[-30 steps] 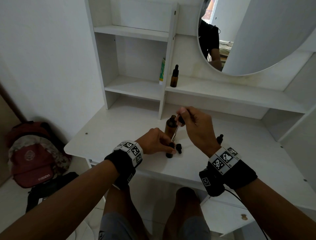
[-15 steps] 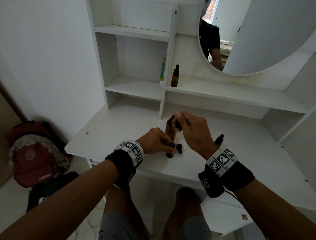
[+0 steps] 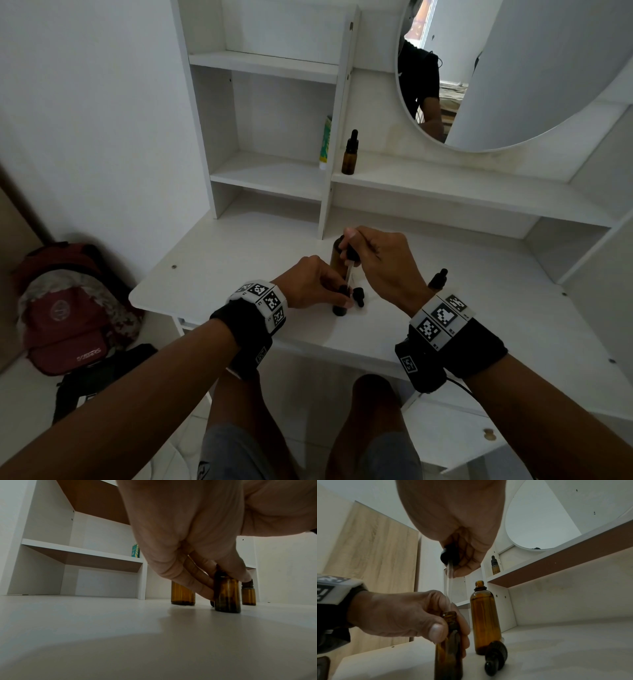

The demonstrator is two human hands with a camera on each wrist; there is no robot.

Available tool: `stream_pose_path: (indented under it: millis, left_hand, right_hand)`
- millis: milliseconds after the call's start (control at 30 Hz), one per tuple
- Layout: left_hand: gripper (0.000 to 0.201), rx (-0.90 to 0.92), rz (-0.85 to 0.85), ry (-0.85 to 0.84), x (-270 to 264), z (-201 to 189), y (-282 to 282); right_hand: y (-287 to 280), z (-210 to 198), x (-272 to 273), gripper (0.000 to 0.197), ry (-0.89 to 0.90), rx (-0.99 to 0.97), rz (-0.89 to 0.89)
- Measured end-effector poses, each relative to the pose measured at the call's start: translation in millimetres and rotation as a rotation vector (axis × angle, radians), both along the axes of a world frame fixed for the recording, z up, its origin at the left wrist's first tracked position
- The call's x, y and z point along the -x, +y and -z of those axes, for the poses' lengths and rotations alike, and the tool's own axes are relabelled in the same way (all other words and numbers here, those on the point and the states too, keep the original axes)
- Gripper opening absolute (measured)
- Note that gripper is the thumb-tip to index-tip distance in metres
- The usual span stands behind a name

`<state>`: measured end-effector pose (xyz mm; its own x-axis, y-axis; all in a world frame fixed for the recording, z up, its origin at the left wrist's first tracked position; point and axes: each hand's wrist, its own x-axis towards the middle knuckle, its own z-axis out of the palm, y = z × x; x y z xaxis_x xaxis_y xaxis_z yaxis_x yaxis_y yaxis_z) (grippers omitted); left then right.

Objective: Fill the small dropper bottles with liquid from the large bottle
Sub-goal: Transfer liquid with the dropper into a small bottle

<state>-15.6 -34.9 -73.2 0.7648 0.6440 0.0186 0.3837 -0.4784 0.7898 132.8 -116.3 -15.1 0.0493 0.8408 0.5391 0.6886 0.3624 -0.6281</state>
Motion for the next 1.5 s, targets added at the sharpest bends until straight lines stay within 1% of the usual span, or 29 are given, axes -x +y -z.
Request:
stream_pose_path:
  millis: [133, 467, 567, 667, 733, 900, 1033, 1133, 1300, 1500]
  left_hand:
    - [0.025, 0.001, 0.006, 0.005, 0.1, 1.0, 1.4]
    - [0.023, -0.001, 0.012, -0.01, 0.6, 0.1, 0.3]
    - [0.025, -0.003, 0.005, -0.007, 0.6, 0.1, 0.7]
    - [0.025, -0.006, 0.003, -0.006, 0.5, -0.1, 0.7]
    - [0.025, 0.001, 0.001, -0.017, 0.6, 0.0, 0.5]
    - [0.025, 0.028, -0.004, -0.021, 0.4, 1.3, 1.2]
    - [0.026, 0.021, -0.002, -0.01, -0.5, 1.8, 1.8]
    - [0.027, 0.025, -0.002, -0.012, -0.4, 2.3, 1.9]
    - [0.028, 0.026, -0.003, -0.024, 0.0, 1.7, 2.2]
    - [0.028, 0.034, -0.008, -0.029, 0.6, 2.4, 2.4]
  right_hand:
    - [1.1, -0.7, 0.5, 0.032, -0.001, 0.03, 0.001]
    - [2.1, 1.0, -0.8, 0.036, -0.042, 0.01, -0.003]
    - [4.2, -0.8, -2.7, 0.036, -0.016, 0.028, 0.006]
    - [6.9, -12.2, -5.5, 0.04, 0.004, 0.039, 0.052]
    - [8.8, -24.2, -9.1, 0.039, 0.021, 0.018, 0.075]
    - [19.0, -53.6, -19.9, 0.037, 0.123, -0.105, 0.115]
    - [33.3, -65.5, -24.7, 0.038, 0.167, -0.192, 0.145]
    - [42.7, -64.6, -25.5, 0.038, 0.165, -0.212, 0.158]
    - [50.1, -50.3, -21.4, 0.036, 0.129, -0.196, 0.158]
    - [52.2, -45.3, -20.9, 0.036, 0.167, -0.234, 0.167]
